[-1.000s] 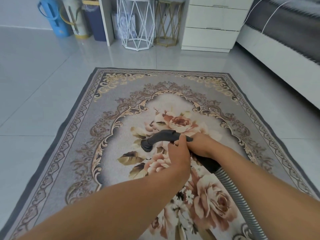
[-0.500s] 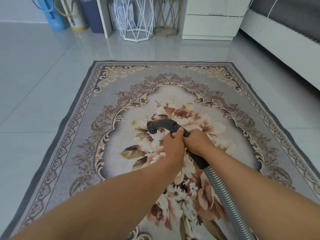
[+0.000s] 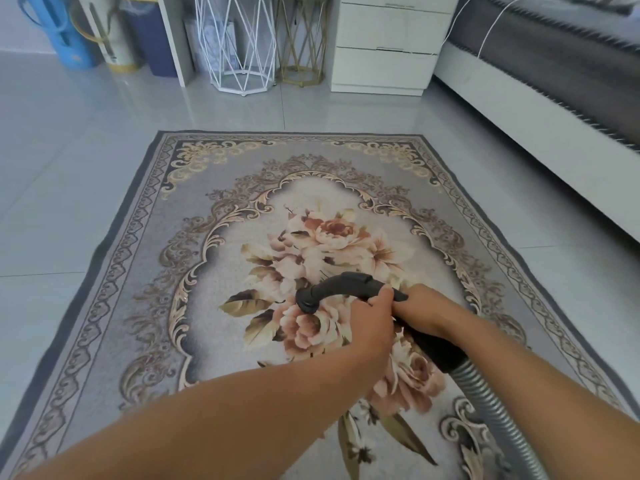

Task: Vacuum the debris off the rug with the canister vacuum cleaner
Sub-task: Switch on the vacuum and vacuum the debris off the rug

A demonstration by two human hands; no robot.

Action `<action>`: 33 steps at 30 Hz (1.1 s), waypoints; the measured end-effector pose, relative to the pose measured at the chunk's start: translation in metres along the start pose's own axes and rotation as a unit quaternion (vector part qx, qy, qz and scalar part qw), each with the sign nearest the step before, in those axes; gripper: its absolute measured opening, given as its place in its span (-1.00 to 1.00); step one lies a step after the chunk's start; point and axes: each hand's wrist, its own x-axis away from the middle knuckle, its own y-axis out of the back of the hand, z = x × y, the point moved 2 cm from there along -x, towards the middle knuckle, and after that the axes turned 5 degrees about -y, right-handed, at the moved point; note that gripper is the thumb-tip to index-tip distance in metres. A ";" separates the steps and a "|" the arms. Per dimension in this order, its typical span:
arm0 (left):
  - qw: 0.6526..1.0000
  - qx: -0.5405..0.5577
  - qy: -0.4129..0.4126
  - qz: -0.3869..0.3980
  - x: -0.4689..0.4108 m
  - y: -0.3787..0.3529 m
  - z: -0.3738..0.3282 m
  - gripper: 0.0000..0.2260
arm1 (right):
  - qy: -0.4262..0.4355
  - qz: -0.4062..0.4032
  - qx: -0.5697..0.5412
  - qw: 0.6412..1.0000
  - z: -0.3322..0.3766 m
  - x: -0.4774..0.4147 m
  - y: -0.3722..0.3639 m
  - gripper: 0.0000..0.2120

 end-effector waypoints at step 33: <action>0.998 0.036 -0.017 -0.052 0.000 0.019 -0.026 -0.72 | -0.036 -0.048 -0.019 0.998 0.040 0.006 -0.019 -0.56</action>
